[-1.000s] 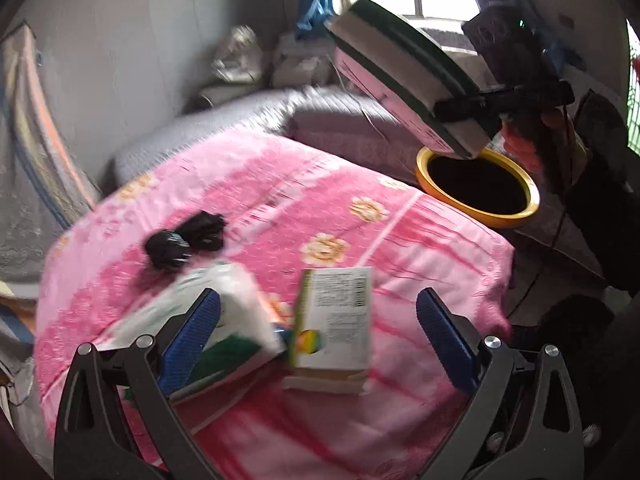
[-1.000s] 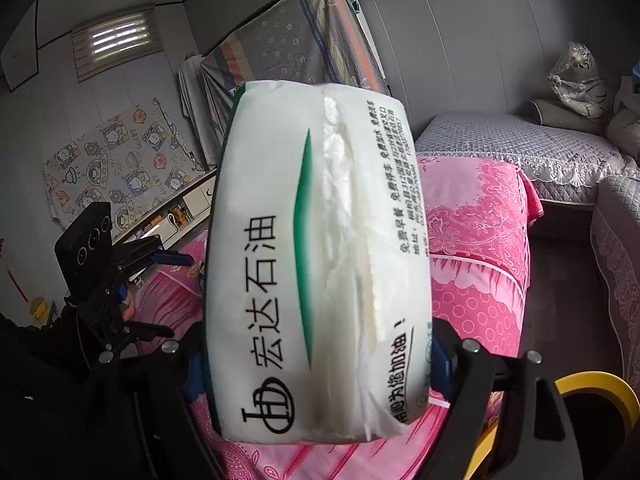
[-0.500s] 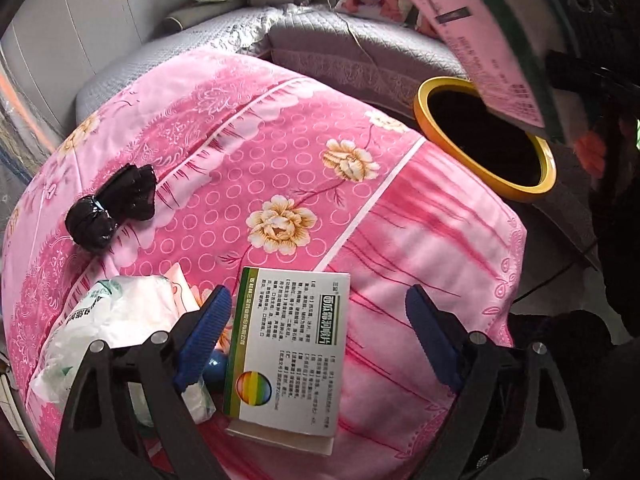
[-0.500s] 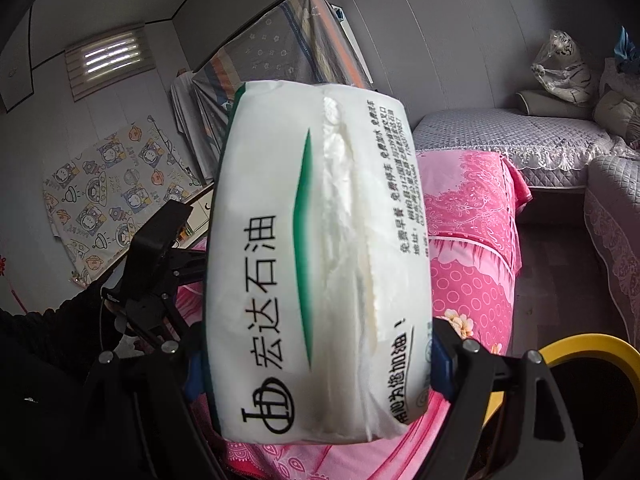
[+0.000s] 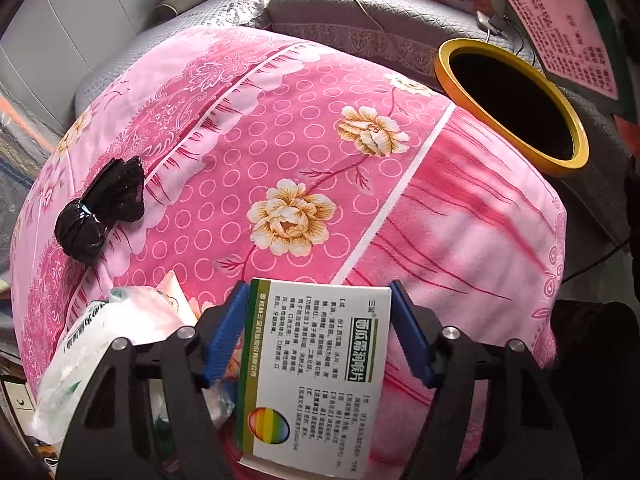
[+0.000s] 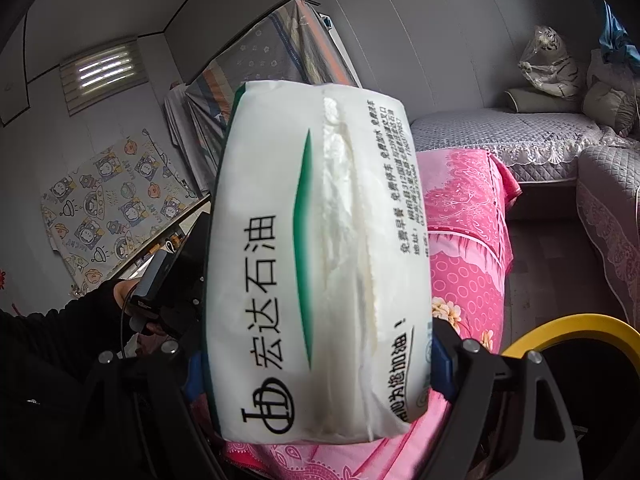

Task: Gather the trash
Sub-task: 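Carry the medicine box and white-green bag in both tools over the yellow bin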

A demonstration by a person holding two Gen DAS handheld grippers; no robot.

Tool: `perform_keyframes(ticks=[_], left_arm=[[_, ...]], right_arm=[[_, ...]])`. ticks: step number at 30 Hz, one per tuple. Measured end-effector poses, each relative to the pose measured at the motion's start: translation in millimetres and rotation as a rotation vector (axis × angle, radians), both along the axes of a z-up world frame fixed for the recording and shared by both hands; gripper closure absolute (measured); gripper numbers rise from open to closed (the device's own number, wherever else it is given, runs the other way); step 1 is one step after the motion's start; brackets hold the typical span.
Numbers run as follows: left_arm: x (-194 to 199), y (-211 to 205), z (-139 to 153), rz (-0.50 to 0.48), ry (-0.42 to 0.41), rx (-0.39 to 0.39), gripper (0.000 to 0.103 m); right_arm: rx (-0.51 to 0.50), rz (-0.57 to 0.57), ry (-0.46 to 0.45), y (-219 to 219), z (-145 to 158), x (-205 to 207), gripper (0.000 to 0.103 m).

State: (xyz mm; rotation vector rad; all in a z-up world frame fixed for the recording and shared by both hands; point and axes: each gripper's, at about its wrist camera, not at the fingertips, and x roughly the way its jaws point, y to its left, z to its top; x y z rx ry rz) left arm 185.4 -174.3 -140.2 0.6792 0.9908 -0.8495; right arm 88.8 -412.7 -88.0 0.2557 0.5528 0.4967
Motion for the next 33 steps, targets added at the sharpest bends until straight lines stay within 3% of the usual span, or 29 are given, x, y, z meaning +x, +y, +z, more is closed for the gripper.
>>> perform_keyframes(ticks=[5, 10, 19, 23, 28, 33], left_arm=[[-2, 1, 0, 0.002, -0.022, -0.009, 0.038], [2, 13, 12, 0.043, -0.02, -0.089, 0.039], [-24, 62, 77, 0.092, -0.088, -0.416, 0.039], [-44, 76, 107, 0.147, -0.166, -0.529, 0.039], [-66, 69, 136, 0.208, -0.274, -0.574, 0.039], [-85, 47, 152, 0.169, -0.315, -0.602, 0.039]], right_arm=[[0.004, -0.01, -0.004, 1, 4, 0, 0.024], [0.005, -0.007, -0.009, 3, 6, -3, 0.024], [0.007, 0.006, -0.029, 4, 11, -9, 0.024], [0.017, 0.0, -0.029, 6, 10, -9, 0.024], [0.044, -0.046, 0.002, 1, 3, -7, 0.024], [0.062, -0.122, 0.022, -12, -1, -10, 0.024]])
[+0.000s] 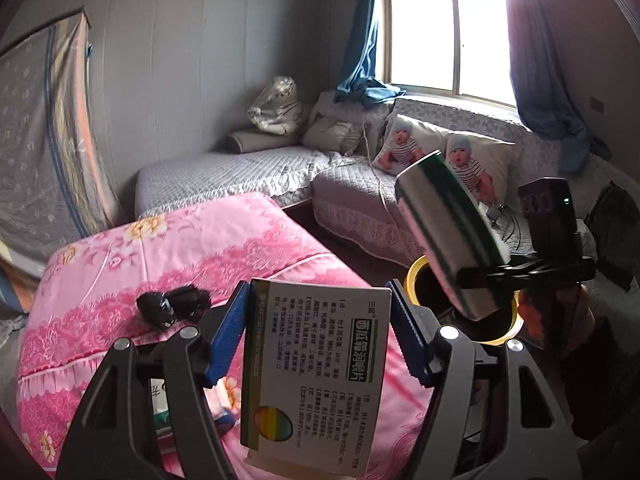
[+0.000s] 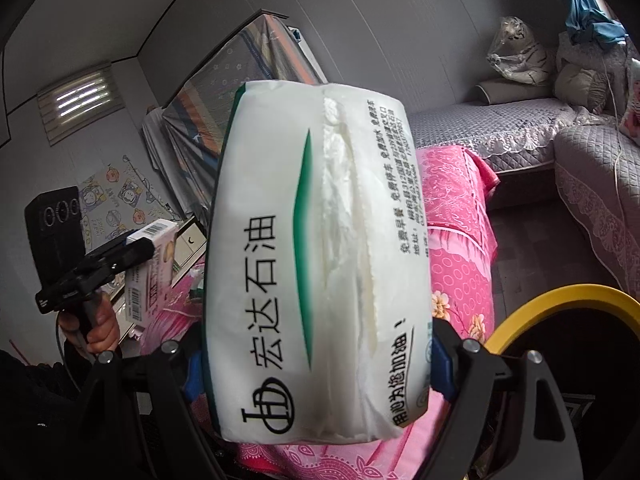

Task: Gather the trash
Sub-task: 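Carry the medicine box and white-green bag in both tools over the yellow bin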

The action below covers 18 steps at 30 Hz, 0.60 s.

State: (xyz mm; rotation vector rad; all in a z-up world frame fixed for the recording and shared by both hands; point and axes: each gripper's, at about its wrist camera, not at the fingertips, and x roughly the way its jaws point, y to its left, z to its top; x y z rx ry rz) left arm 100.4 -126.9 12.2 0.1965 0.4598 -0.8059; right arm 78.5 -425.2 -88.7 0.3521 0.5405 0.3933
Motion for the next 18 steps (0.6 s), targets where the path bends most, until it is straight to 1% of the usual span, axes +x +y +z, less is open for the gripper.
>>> perform_keyframes(ticks=[7, 9, 11, 14, 18], left_arm=[[-12, -36, 14, -0.057, -0.032, -0.017, 0.039], [-16, -47, 16, -0.066, -0.046, -0.014, 0.039], [-19, -58, 17, -0.086, -0.055, -0.009, 0.039], [-22, -77, 17, -0.122, -0.058, -0.006, 0.039], [-30, -103, 17, -0.17, -0.074, 0.005, 0.039]], right_arm=[[0.015, -0.134, 0.024, -32, -10, -15, 0.024], [-0.004, -0.191, 0.032, -41, -14, -20, 0.024], [-0.016, -0.238, 0.046, -50, -19, -24, 0.024], [0.008, -0.288, 0.066, -66, -28, -31, 0.024], [-0.01, -0.383, 0.09, -84, -39, -44, 0.024]])
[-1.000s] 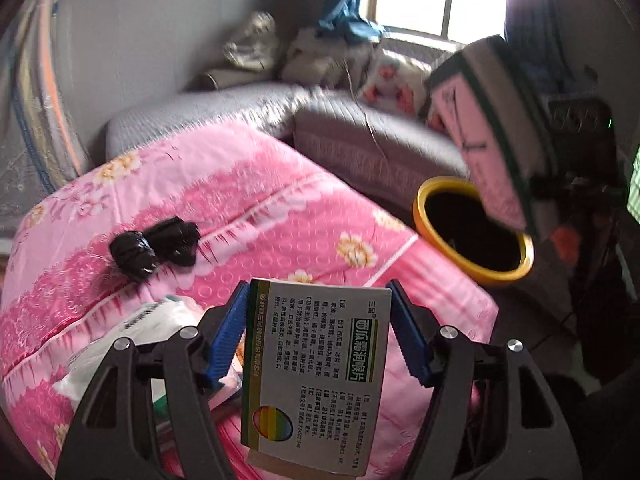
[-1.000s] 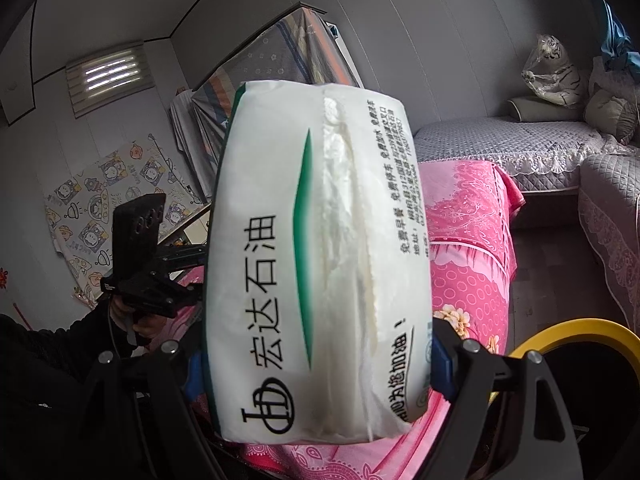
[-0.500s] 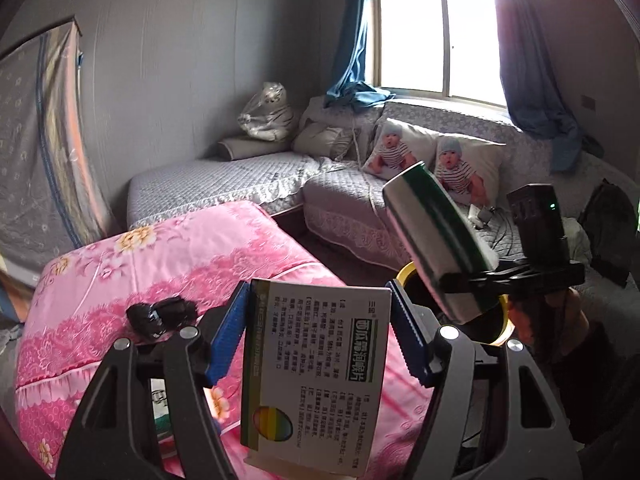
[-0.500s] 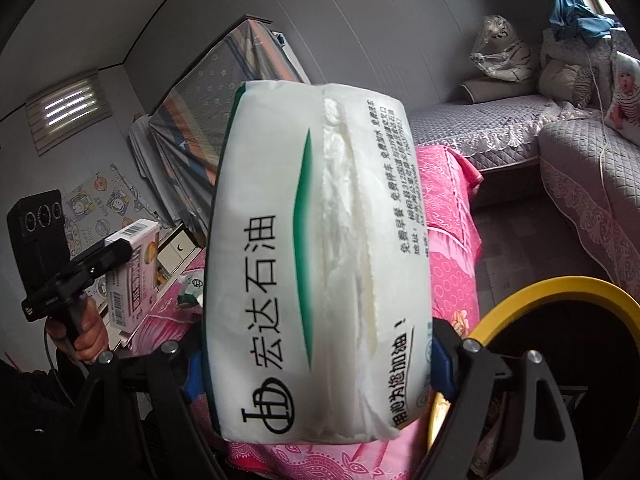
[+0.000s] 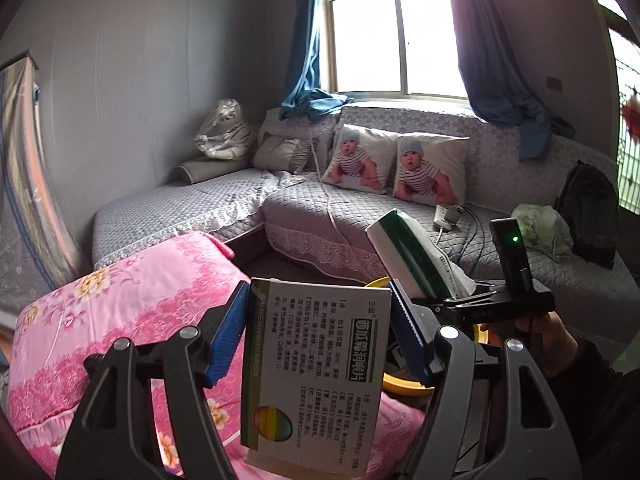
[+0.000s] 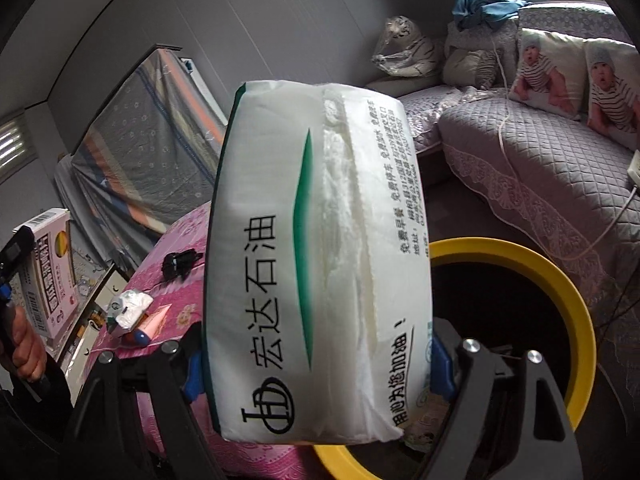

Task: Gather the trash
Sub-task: 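Carry the medicine box and white-green bag in both tools over the yellow bin, then open both tools to drop the medicine box and bag into the yellow bin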

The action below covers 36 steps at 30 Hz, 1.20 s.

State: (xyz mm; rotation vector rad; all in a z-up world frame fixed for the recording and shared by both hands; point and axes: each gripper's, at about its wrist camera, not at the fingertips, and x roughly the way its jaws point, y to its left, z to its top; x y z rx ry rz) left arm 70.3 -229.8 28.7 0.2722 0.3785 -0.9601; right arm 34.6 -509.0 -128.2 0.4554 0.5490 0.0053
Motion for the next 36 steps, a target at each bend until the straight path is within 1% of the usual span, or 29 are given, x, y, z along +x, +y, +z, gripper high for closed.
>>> perform_keyframes(ticks=[5, 11, 13, 17, 21, 24, 27, 31, 34, 36], left_arm=[[-8, -29, 0, -0.06, -0.02, 0.003, 0.039], [-17, -62, -2, -0.117, -0.057, -0.001, 0.038], [-21, -72, -3, -0.129, -0.071, -0.006, 0.038], [-19, -94, -10, -0.158, -0.047, -0.017, 0.038], [-10, -113, -21, -0.153, -0.032, -0.034, 0.038], [3, -131, -32, -0.156, 0.018, -0.038, 0.038], [21, -150, -48, -0.148, 0.09, -0.031, 0.038], [43, -168, -67, -0.141, 0.185, -0.011, 0.038], [52, -172, -75, -0.127, 0.218, -0.012, 0.038], [57, -172, -79, -0.113, 0.236, -0.013, 0.038]], right_arm=[[-0.009, -0.098, 0.044, -20, -14, -10, 0.024], [-0.04, -0.189, 0.094, -34, -29, -15, 0.024], [-0.036, -0.215, 0.11, -39, -33, -17, 0.024], [0.001, -0.246, 0.131, -53, -42, -21, 0.024], [0.017, -0.272, 0.156, -62, -49, -25, 0.024], [0.034, -0.294, 0.178, -68, -53, -27, 0.024], [0.024, -0.32, 0.204, -71, -56, -26, 0.024], [0.043, -0.345, 0.222, -78, -60, -26, 0.024], [0.035, -0.365, 0.227, -80, -59, -27, 0.021], [0.03, -0.406, 0.212, -80, -53, -32, 0.018]])
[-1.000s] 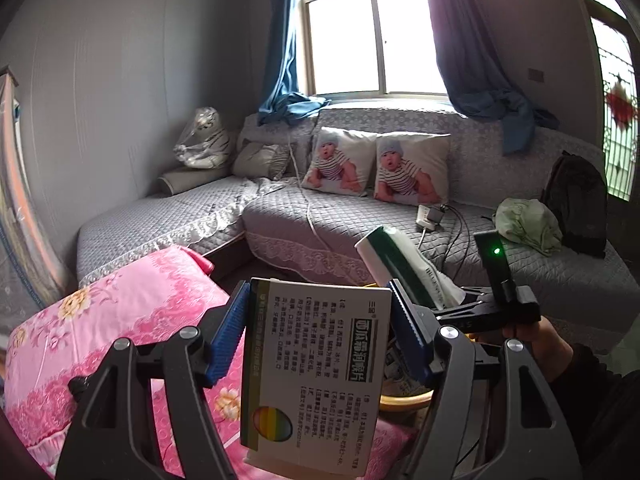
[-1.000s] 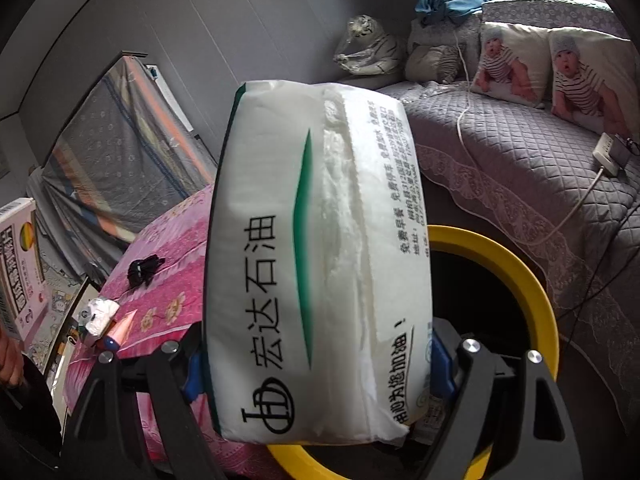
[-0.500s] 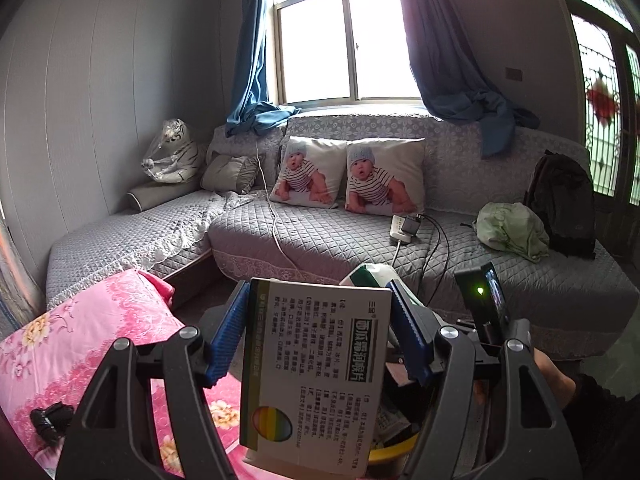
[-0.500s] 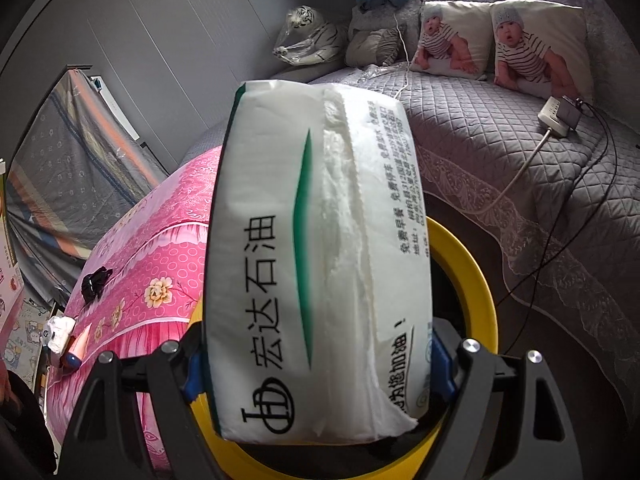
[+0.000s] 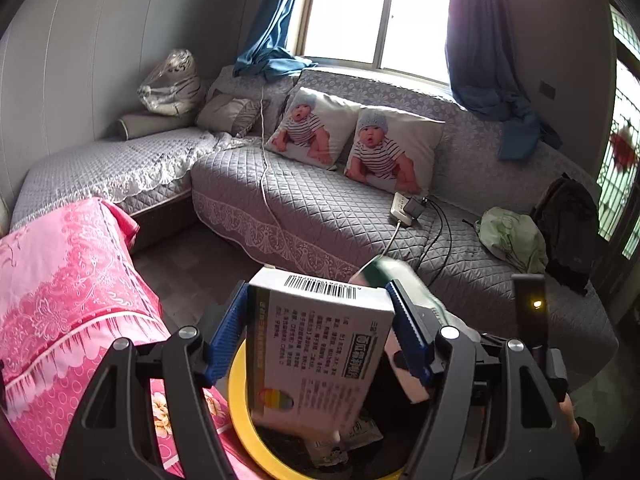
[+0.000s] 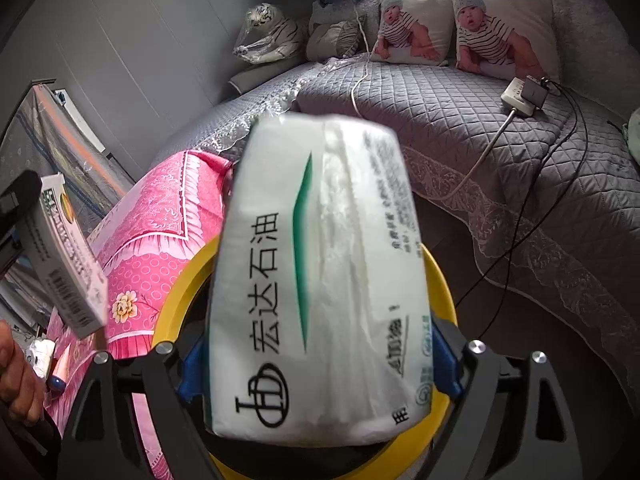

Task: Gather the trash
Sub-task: 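Open both tools to drop the medicine box and bag into the yellow bin, then move the right tool back to the bed and grasp the second white-green bag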

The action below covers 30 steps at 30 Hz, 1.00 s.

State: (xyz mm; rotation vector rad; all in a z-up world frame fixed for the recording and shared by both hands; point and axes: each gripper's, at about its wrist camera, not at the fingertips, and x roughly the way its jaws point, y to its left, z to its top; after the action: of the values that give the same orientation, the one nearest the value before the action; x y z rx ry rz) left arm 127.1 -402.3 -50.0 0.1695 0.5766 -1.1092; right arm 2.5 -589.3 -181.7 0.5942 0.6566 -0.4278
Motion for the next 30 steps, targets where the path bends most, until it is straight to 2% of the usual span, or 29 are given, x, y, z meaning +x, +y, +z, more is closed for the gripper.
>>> perform_keyframes(ticks=[6, 8, 9, 10, 14, 18, 21, 24, 26, 30], left_arm=[[7, 3, -4, 0.016, 0.032, -0.007, 0.038], [6, 3, -4, 0.018, 0.03, -0.013, 0.029], [5, 4, -3, 0.026, 0.028, -0.021, 0.016], [6, 6, -2, 0.036, 0.029, -0.033, 0.01], [11, 17, -2, 0.058, 0.06, -0.066, 0.009], [17, 52, 7, 0.119, 0.067, -0.127, 0.008], [20, 96, 25, 0.152, 0.078, -0.215, 0.008], [18, 150, 44, 0.189, 0.062, -0.288, 0.008], [14, 193, 55, 0.235, 0.01, -0.32, 0.008], [5, 282, 65, 0.387, -0.102, -0.348, 0.008]], right_arm=[[-0.048, -0.105, -0.101, -5, 29, -31, 0.017], [-0.067, -0.151, -0.132, -7, 39, -45, 0.014], [-0.074, -0.168, -0.14, -10, 43, -50, 0.014], [-0.086, -0.183, -0.145, -11, 46, -54, 0.014], [-0.116, -0.233, -0.171, -15, 55, -69, 0.011], [-0.13, -0.2, -0.235, -11, 60, -73, 0.008], [-0.149, -0.088, -0.295, 4, 66, -62, 0.008], [-0.179, 0.094, -0.342, 34, 76, -36, 0.008], [-0.179, 0.244, -0.379, 57, 81, -14, 0.008], [-0.173, 0.567, -0.418, 118, 91, 38, 0.008]])
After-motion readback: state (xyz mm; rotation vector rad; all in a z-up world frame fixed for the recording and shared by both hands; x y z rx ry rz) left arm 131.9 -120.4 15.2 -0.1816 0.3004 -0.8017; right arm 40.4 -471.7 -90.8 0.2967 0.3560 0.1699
